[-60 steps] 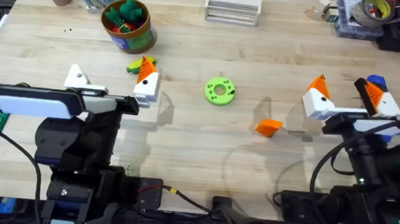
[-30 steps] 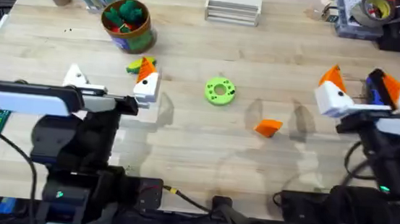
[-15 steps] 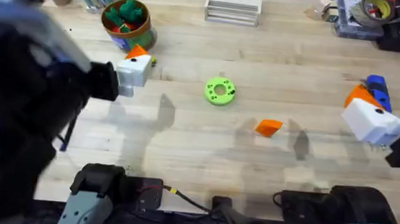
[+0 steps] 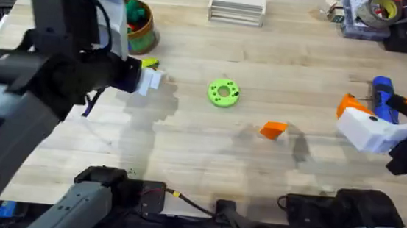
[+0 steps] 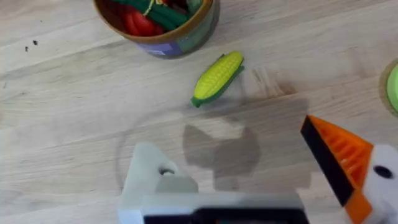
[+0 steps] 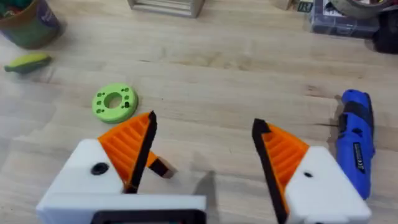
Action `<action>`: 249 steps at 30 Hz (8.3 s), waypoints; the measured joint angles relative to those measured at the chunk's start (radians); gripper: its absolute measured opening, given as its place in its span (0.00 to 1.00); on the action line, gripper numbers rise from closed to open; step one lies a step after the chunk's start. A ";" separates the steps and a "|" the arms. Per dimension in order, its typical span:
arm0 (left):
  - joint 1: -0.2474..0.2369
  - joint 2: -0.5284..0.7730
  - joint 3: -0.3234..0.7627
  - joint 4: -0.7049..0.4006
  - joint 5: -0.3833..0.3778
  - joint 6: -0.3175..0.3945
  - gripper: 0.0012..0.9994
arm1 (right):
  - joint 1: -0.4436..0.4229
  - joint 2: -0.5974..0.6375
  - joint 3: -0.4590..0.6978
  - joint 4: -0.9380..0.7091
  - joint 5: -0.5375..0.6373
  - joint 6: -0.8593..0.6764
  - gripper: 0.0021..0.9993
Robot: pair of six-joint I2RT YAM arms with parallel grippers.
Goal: Pick up the gripper from the table and insert it into the empty holder that is missing its gripper. Then pick up a screw, insert it into the mounting hole, and use the screwdriver to tighten it. Finally, clean up the table by picking up the vegetable and placing it into the bucket.
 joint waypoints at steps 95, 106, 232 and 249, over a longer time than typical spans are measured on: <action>0.000 -0.520 0.000 -0.015 0.292 -0.093 0.99 | 0.000 0.000 0.000 -0.024 -0.009 0.011 0.99; -0.044 -0.615 -0.109 0.224 0.293 -0.096 0.99 | 0.000 0.000 0.000 -0.024 -0.010 0.011 0.99; -0.122 -0.963 -0.717 0.526 1.098 -0.345 0.99 | 0.000 0.085 0.010 -0.033 -0.064 -0.001 0.99; -0.122 -0.963 -0.717 0.525 1.104 -0.338 0.99 | 0.174 0.655 0.260 -0.308 -0.093 -0.268 0.99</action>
